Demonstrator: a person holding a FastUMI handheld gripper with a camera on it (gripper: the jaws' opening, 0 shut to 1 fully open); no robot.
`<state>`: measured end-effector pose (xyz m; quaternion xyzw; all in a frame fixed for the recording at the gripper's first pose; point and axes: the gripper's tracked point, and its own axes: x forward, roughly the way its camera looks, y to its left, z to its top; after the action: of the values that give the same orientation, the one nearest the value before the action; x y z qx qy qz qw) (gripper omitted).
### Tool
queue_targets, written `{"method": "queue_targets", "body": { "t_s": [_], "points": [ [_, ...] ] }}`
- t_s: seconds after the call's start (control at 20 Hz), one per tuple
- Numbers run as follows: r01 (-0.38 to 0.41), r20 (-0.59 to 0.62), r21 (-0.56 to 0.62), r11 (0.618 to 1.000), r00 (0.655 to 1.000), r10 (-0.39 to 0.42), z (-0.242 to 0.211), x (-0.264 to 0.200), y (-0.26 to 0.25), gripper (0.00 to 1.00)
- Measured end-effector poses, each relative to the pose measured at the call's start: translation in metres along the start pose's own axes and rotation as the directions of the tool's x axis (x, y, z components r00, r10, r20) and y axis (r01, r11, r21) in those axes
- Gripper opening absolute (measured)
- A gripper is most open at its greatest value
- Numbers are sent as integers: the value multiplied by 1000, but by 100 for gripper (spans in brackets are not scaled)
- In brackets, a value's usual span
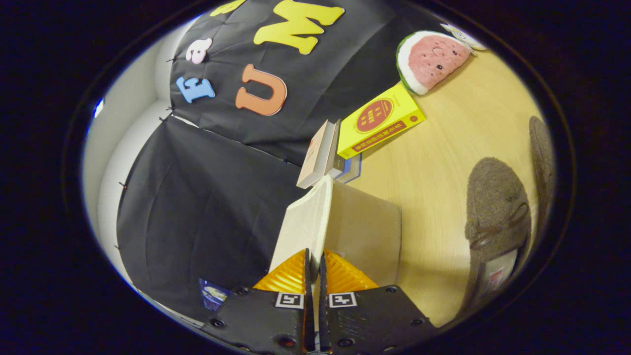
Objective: Open the storage box then place both shoes into the box .Put the left shoe in first, then the right shoe, with the right side of both shoes facing outward in a uniform manner.
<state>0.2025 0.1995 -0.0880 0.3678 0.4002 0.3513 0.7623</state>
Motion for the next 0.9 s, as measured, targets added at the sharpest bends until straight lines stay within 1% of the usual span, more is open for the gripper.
{"method": "queue_targets", "body": {
  "t_s": [0.05,0.15,0.3,0.4,0.6,0.75,0.9],
  "points": [
    [16,5,-50,999,1000,-16,3,-3,9,4],
    [47,24,-110,993,999,-45,5,-8,33,4],
    [45,50,-164,985,998,-38,11,-17,86,4],
    [55,54,-209,976,998,-45,12,-13,118,4],
    [59,54,-275,960,997,-46,6,9,182,4],
    [32,40,-289,957,999,-21,-7,39,225,4],
    [18,34,-300,954,999,-8,-23,73,254,4]
  ]
}}
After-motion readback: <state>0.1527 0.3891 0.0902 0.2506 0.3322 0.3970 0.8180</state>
